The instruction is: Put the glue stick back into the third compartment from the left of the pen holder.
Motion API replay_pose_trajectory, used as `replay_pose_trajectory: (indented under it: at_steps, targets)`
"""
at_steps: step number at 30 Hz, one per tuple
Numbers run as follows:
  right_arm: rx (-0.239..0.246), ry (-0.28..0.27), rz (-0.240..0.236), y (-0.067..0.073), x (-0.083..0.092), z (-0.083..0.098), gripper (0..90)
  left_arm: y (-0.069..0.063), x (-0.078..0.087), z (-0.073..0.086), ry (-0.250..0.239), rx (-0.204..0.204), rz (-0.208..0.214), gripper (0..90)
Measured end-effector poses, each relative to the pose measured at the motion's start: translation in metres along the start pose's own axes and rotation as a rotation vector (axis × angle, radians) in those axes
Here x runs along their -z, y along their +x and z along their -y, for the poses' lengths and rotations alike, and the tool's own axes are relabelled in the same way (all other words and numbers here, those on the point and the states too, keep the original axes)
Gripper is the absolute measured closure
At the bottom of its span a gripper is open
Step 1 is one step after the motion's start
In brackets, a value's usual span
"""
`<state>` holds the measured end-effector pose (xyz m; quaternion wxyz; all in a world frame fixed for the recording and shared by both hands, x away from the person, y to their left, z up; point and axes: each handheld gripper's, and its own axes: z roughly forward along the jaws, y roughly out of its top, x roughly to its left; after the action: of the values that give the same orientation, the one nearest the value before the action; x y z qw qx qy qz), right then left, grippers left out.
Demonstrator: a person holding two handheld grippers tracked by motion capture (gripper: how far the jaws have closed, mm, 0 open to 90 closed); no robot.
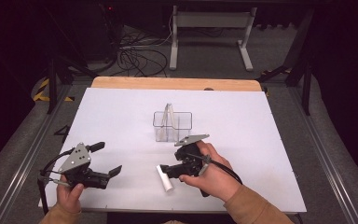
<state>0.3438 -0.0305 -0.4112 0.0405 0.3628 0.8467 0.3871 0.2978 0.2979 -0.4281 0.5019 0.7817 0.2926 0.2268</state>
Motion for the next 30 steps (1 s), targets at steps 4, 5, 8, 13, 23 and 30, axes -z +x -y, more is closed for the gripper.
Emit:
replay_pose_trajectory:
  at_steps: [4, 5, 8, 13, 23, 30]
  targets:
    - [0.008, 0.033, 0.000, 0.002, -0.003, 0.002, 31.0, 0.000, 0.000, 0.000, 0.000, -0.004, -0.004, 2.2]
    - [0.011, 0.041, 0.000, 0.003, -0.004, 0.003, 31.3, 0.000, 0.000, 0.000, 0.000, -0.004, -0.004, 2.2]
    - [0.017, 0.068, 0.002, 0.004, -0.006, 0.006, 32.1, 0.000, 0.000, 0.000, 0.002, -0.001, -0.002, 2.2]
    - [0.015, 0.114, -0.002, 0.006, -0.010, 0.010, 33.1, 0.000, 0.000, 0.000, 0.002, -0.005, -0.004, 2.2]
    - [-0.003, 0.201, -0.002, 0.012, -0.021, 0.021, 33.7, 0.000, 0.000, 0.000, 0.004, -0.002, -0.003, 2.2]
    - [0.001, 0.237, 0.016, 0.017, -0.028, 0.030, 33.8, 0.000, 0.000, 0.000, 0.004, -0.002, -0.004, 2.2]
